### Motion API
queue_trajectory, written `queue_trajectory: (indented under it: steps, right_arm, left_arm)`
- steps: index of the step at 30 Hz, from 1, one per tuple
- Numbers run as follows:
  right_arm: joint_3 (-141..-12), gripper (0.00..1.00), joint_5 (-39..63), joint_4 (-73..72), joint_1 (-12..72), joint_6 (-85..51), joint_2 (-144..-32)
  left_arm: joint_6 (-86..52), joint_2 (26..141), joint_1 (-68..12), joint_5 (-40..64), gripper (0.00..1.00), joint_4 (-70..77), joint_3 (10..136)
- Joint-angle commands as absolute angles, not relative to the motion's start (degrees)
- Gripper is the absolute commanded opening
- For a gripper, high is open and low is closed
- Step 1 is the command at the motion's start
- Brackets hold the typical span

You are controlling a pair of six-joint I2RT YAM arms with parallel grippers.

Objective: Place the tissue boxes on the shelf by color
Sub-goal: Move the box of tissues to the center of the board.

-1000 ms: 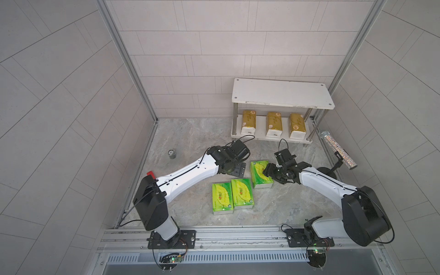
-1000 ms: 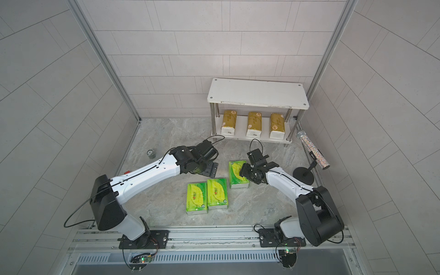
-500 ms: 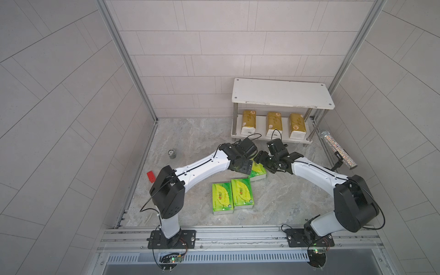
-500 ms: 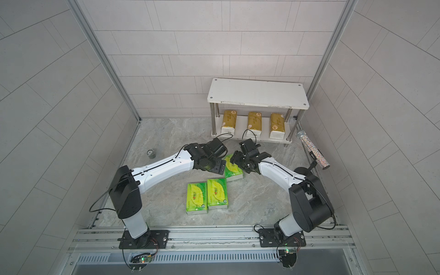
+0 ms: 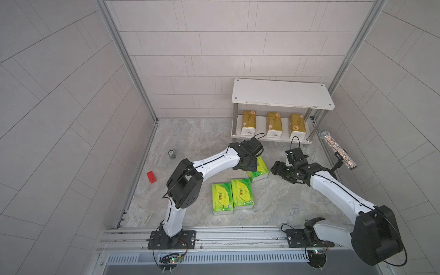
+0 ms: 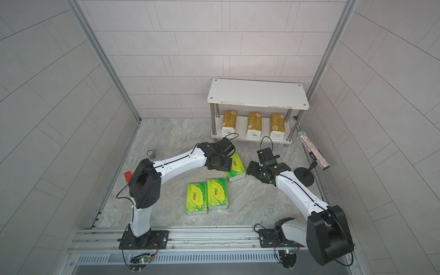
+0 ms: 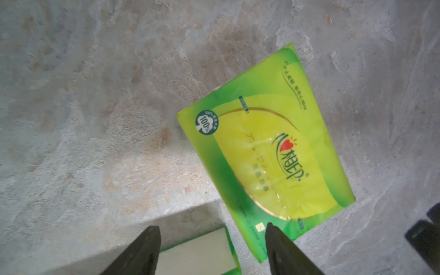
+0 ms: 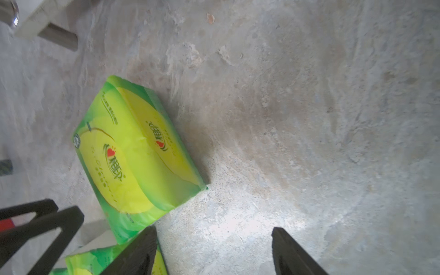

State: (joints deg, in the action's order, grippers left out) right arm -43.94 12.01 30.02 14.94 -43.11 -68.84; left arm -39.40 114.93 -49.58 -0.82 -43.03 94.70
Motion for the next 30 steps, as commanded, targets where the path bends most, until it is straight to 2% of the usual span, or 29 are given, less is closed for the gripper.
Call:
queue_trajectory:
  steps: [1,5,9,16,21,25,30]
  right_arm:
    - [-46.28,0.80,11.49,33.24,14.85,-36.04,-70.44]
    - [-47.99,0.78,14.85,29.63,14.85,-33.36,-74.64]
    - [-49.21,0.71,23.57,24.10,15.15,-32.94,-80.04]
    - [-49.96,0.59,27.07,19.90,17.36,-35.62,-83.59]
    - [-49.35,0.56,22.85,18.64,21.83,-43.98,-84.10]
    - [-45.73,0.54,19.18,11.74,24.19,-54.64,-83.00]
    - [-48.33,0.57,19.23,11.71,24.94,-55.33,-84.39]
  left_arm:
    - [-40.47,116.72,-49.53,0.08,0.72,-41.99,97.32]
    - [-40.69,118.16,-49.49,0.04,0.71,-42.01,97.96]
    - [-40.95,117.47,-48.58,-0.51,0.71,-42.26,97.25]
    - [-41.18,113.90,-45.45,-0.07,0.71,-42.36,94.27]
    - [-41.13,112.68,-43.89,0.17,0.71,-42.30,93.47]
    - [-40.96,112.37,-43.42,0.09,0.71,-42.36,93.21]
    - [-40.69,112.52,-43.24,0.65,0.71,-42.19,92.48]
